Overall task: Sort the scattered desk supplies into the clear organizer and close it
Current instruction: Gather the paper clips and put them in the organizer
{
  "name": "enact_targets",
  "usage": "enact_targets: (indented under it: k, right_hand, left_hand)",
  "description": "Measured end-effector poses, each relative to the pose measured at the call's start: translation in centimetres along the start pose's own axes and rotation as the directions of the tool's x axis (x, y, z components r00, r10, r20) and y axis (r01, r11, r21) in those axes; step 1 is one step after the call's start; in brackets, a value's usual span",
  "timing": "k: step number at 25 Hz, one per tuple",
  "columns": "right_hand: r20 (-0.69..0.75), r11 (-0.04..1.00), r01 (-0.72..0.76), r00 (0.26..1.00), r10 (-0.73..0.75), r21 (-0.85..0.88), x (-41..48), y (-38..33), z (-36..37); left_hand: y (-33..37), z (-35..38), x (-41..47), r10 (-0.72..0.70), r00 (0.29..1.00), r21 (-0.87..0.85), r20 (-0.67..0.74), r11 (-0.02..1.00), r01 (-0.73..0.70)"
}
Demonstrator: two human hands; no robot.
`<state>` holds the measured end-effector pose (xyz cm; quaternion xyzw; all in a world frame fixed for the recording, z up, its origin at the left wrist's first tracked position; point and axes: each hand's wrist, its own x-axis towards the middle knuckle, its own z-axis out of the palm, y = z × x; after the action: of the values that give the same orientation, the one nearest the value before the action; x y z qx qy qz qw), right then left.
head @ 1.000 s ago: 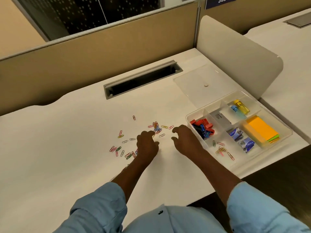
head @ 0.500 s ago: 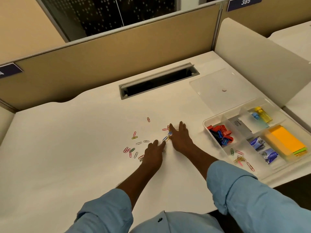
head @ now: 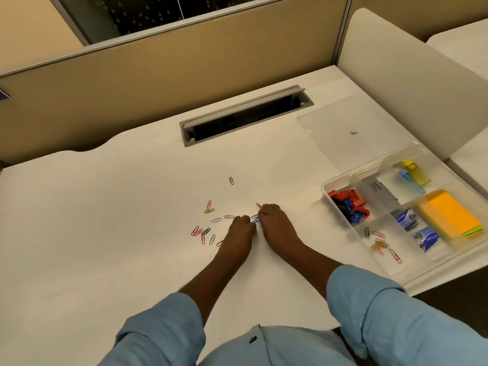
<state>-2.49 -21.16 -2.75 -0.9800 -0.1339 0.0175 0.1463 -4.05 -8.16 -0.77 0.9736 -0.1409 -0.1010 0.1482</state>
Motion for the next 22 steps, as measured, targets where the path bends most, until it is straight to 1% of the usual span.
enact_targets:
  k: [4, 7, 10, 11, 12, 13, 15, 16, 17, 18, 19, 20, 22]
  right_hand:
    - [-0.018, 0.999, 0.023, 1.0, -0.023, -0.023, 0.0, 0.3, -0.3]
    - [-0.008, 1.0, 0.011, 1.0, -0.011, 0.018, 0.3, 0.6, -0.7]
    - [-0.041, 0.983, -0.093, 0.994, 0.101, 0.155, 0.7, 0.4, -1.6]
    - [-0.065, 0.96, -0.146, 0.984, 0.166, 0.239, 0.8, 0.2, -2.1]
    - [-0.085, 0.911, -0.208, 0.964, 0.253, 0.357, 1.0, 0.1, -2.6]
    - [-0.085, 0.832, -0.274, 0.931, 0.356, 0.483, 1.1, 0.0, -3.2]
    - [-0.022, 0.631, -0.375, 0.849, 0.528, 0.68, 1.5, 0.2, -4.6]
    - [0.047, 0.499, -0.416, 0.801, 0.597, 0.76, 1.7, 0.6, -5.3]
    - [0.154, 0.314, -0.447, 0.745, 0.648, 0.838, 1.8, 0.9, -5.9]
    - [0.279, 0.096, -0.446, 0.699, 0.659, 0.89, 1.8, 1.2, -6.6]
    - [0.384, -0.092, -0.426, 0.675, 0.63, 0.9, 1.7, 1.5, -7.2]
    - [0.45, -0.224, -0.399, 0.674, 0.586, 0.889, 1.5, 1.7, -7.9]
    - [0.511, -0.377, -0.354, 0.688, 0.515, 0.856, 1.0, 2.1, -9.2]
  left_hand:
    - [-0.6, -0.5, 0.7, -0.02, 1.0, -0.009, 0.015, 1.0, 0.02]
    - [-1.0, -0.8, 1.1, -0.034, 0.999, -0.016, 0.024, 0.999, 0.034]
    - [-1.3, -1.2, 0.9, -0.044, 0.998, -0.078, -0.047, 0.996, 0.04]
    - [-1.4, -1.4, 0.8, -0.063, 0.994, -0.119, -0.089, 0.991, 0.053]
    - [-1.4, -1.7, 0.8, -0.096, 0.988, -0.162, -0.124, 0.984, 0.075]
    - [-1.4, -2.0, 0.8, -0.135, 0.979, -0.202, -0.154, 0.974, 0.102]
    - [-1.2, -2.7, 1.2, -0.222, 0.954, -0.277, -0.203, 0.947, 0.162]
    - [-0.9, -3.2, 1.5, -0.268, 0.937, -0.323, -0.225, 0.928, 0.187]
    - [-0.5, -3.7, 1.6, -0.31, 0.917, -0.382, -0.25, 0.902, 0.201]
    - [0.1, -4.2, 1.7, -0.347, 0.896, -0.454, -0.277, 0.869, 0.197]
    - [0.9, -4.7, 1.8, -0.383, 0.875, -0.536, -0.296, 0.825, 0.179]
    - [1.7, -5.2, 1.8, -0.422, 0.855, -0.618, -0.301, 0.769, 0.162]
    - [3.5, -6.2, 2.2, -0.5, 0.82, -0.748, -0.279, 0.649, 0.142]
